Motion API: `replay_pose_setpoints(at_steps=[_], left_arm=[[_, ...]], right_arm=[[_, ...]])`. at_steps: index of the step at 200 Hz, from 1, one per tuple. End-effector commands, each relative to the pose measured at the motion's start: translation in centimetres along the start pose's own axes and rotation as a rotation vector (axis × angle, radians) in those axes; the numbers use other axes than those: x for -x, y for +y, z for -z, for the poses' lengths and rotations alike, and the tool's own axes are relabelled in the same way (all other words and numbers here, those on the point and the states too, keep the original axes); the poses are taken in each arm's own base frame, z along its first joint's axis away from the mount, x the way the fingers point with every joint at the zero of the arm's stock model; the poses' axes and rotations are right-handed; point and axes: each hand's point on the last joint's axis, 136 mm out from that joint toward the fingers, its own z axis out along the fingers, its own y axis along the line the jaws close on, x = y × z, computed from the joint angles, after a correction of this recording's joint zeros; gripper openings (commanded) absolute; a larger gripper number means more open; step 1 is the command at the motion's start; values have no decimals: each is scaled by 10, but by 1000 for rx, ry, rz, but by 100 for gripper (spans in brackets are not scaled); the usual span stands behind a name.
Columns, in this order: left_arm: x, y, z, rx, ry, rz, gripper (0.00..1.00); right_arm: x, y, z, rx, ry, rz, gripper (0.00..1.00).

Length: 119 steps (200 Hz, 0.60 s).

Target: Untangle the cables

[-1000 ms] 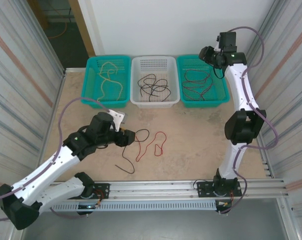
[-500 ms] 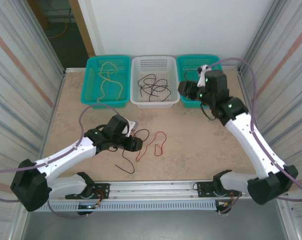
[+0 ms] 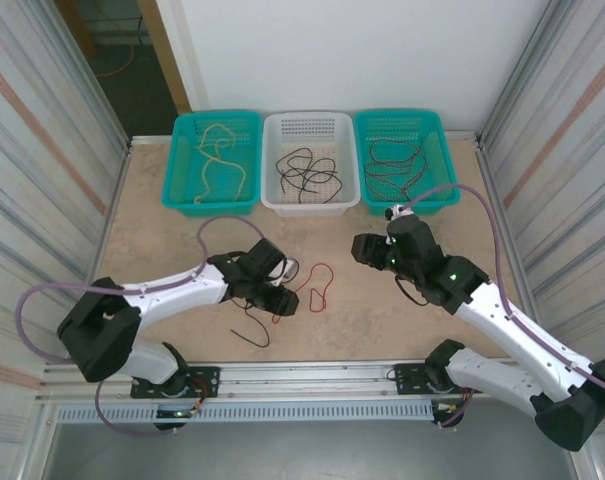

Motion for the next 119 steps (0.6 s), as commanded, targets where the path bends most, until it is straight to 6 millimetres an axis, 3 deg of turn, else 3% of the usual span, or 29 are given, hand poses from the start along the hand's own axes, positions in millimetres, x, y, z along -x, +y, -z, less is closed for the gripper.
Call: replay_pose_setpoints(at_steps=[1, 39, 83, 119], left_arm=[[8, -15, -1, -8, -4, -53, 49], [5, -16, -12, 13, 16, -55, 34], [16, -23, 1, -2, -54, -83, 17], [16, -21, -3, -2, -57, -88, 1]], right_arm=[[6, -1, 1, -16, -34, -42, 61], [12, 5, -2, -16, -34, -22, 61], [14, 4, 2, -14, -43, -24, 61], [11, 3, 1, -16, -37, -35, 60]])
